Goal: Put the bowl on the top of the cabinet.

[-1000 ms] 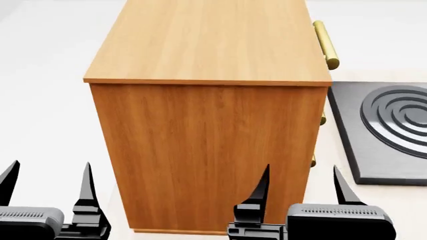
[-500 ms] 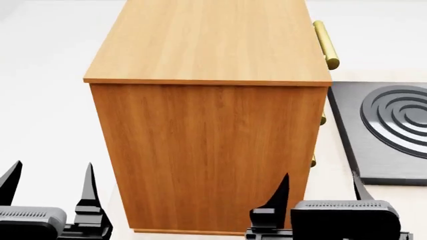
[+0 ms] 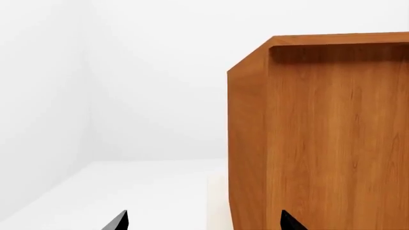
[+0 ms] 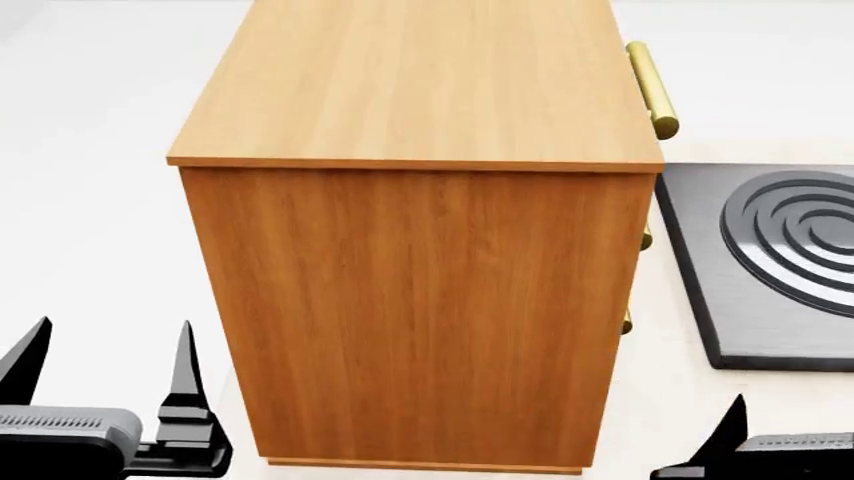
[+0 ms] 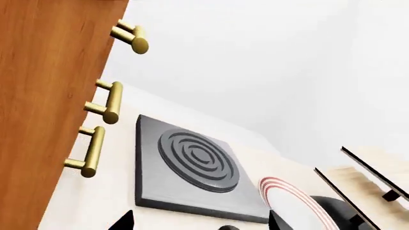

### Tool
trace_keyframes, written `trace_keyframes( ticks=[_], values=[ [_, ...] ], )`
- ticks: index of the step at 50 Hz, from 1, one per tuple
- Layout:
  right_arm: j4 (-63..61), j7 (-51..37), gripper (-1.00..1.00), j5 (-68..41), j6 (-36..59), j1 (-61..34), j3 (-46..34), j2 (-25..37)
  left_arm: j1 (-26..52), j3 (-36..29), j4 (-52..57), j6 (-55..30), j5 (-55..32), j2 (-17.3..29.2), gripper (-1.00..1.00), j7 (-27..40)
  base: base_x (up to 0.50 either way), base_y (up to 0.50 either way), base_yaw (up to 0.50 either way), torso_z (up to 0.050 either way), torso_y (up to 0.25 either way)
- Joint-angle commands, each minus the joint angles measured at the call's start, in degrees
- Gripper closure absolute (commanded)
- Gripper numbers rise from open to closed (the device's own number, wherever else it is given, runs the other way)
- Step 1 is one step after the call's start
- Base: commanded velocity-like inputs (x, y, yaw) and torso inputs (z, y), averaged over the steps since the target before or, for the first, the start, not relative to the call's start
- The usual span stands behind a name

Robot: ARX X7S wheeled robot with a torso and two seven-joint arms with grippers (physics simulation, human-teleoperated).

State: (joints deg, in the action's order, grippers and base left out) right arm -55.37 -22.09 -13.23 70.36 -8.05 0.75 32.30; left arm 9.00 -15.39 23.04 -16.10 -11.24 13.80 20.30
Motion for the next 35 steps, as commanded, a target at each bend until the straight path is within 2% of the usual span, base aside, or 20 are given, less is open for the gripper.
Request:
trace_keyframes(
  ticks=[1, 4, 5, 9, 12, 35],
  values=[
    [-4.45, -13.70, -1.00, -17.00, 1.68, 7.91, 8.00, 10.55, -0.04, -0.28, 0.04, 0.14, -0.26, 0.21, -1.00, 0.37, 0.00, 0.00, 0.00, 0.000, 0.000],
    [-3.88, -15.75, -1.00, -13.88, -3.88, 14.42, 10.60, 10.75, 0.13, -0.36, -0.22, 0.25, -0.16, 0.24, -1.00, 0.51, 0.00, 0.00, 0.00, 0.000, 0.000],
    [-3.63, -14.97, -1.00, -15.62, -1.74, 14.29, 11.15, 10.63, 0.21, -0.38, -0.05, 0.03, -0.22, 0.24, -1.00, 0.58, 0.00, 0.00, 0.00, 0.000, 0.000],
    [-3.04, -14.05, -1.00, -15.99, -4.07, 20.20, 14.77, 9.55, 0.20, -0.70, 0.52, -0.27, -0.20, 0.28, -1.00, 0.78, 0.00, 0.00, 0.00, 0.000, 0.000],
    [-1.32, -14.01, -1.00, -14.59, -7.38, 23.30, 14.66, 9.04, 0.27, -0.79, 0.03, 0.11, -0.18, 0.30, -1.00, 0.80, 0.00, 0.00, 0.00, 0.000, 0.000],
    [6.05, -12.92, -1.00, -10.10, -16.85, 29.77, 11.15, 7.96, 0.30, -1.39, 0.33, 0.08, -0.41, 0.83, -1.00, 1.52, 0.00, 0.00, 0.00, 0.000, 0.000]
  ],
)
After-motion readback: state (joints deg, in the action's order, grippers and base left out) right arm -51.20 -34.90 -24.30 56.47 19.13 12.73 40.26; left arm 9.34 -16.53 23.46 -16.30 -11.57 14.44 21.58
